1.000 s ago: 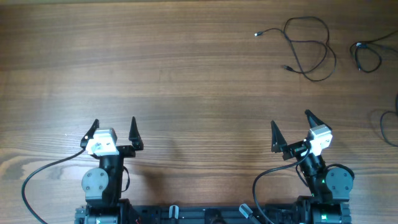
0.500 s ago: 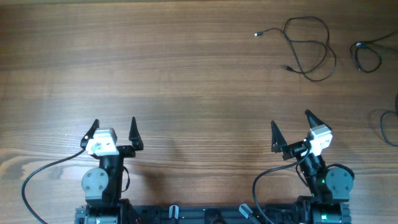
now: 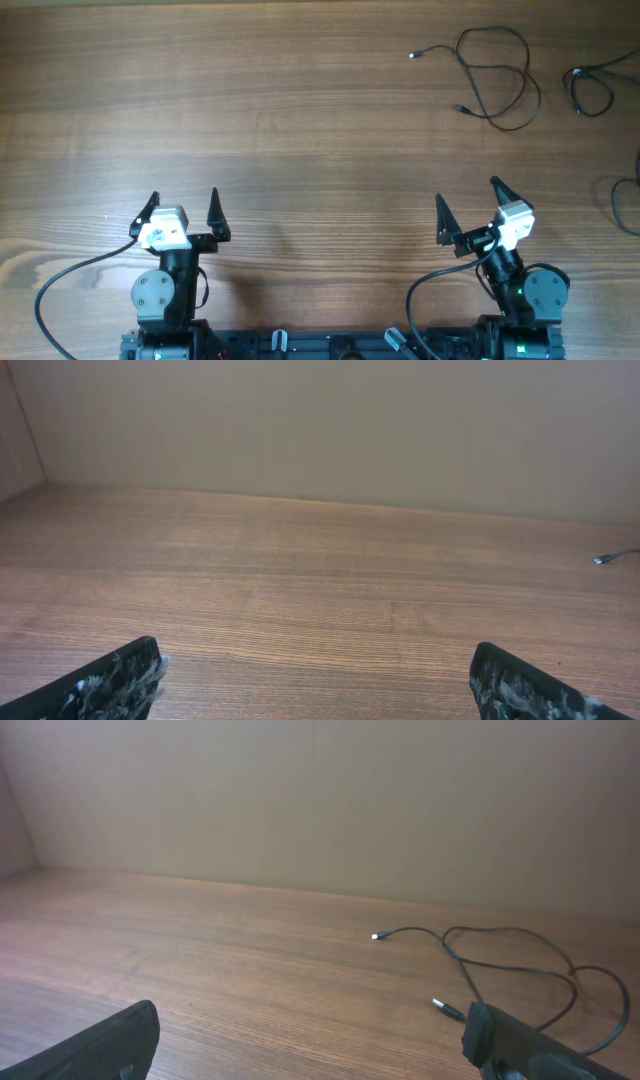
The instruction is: Untangle cables
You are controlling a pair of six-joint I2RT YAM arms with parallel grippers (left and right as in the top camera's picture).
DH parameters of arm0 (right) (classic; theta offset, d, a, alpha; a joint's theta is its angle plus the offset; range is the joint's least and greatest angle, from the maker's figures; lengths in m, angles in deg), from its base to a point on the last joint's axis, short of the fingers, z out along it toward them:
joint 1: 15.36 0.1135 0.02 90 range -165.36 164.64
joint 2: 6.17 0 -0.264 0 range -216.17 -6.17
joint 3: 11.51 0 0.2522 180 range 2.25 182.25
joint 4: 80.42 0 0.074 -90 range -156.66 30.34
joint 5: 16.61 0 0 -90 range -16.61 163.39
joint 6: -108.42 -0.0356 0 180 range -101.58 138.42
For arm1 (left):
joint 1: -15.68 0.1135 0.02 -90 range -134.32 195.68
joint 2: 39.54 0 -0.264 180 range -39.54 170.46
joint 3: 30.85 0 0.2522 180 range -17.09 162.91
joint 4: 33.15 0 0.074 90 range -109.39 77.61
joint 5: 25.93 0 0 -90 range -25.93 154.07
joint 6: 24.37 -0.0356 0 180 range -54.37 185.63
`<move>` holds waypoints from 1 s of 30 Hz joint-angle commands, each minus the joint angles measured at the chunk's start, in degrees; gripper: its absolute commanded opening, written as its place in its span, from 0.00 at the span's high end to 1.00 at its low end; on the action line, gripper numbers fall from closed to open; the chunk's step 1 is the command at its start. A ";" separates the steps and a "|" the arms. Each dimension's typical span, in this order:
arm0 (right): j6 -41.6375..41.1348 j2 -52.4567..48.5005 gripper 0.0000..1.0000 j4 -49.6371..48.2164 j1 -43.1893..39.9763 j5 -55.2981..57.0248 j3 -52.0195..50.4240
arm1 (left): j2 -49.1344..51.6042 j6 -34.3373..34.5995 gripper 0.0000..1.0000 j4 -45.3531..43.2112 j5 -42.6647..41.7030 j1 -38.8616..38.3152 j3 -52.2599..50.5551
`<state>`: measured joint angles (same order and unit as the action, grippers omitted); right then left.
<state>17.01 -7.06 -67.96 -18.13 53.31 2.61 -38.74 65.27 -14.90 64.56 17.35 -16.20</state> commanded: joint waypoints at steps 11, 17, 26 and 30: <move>1.16 0.70 0.00 1.16 0.31 14.34 -0.07 | -0.52 -0.31 0.00 -0.20 -0.70 0.48 -0.52; 3.04 0.70 0.00 1.29 0.28 14.62 -0.07 | -0.52 -0.31 0.00 -0.20 -0.70 0.48 -0.52; 2.93 0.70 0.00 1.38 0.28 15.65 -0.07 | -0.52 -0.31 0.00 -0.20 -0.70 0.48 -0.52; 2.97 0.70 0.00 1.38 0.28 15.65 -0.07 | -0.52 -0.31 0.00 -0.20 -0.70 0.48 -0.52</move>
<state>19.22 -7.06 -66.61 -18.13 67.58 2.61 -38.74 65.27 -14.90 64.56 17.35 -16.20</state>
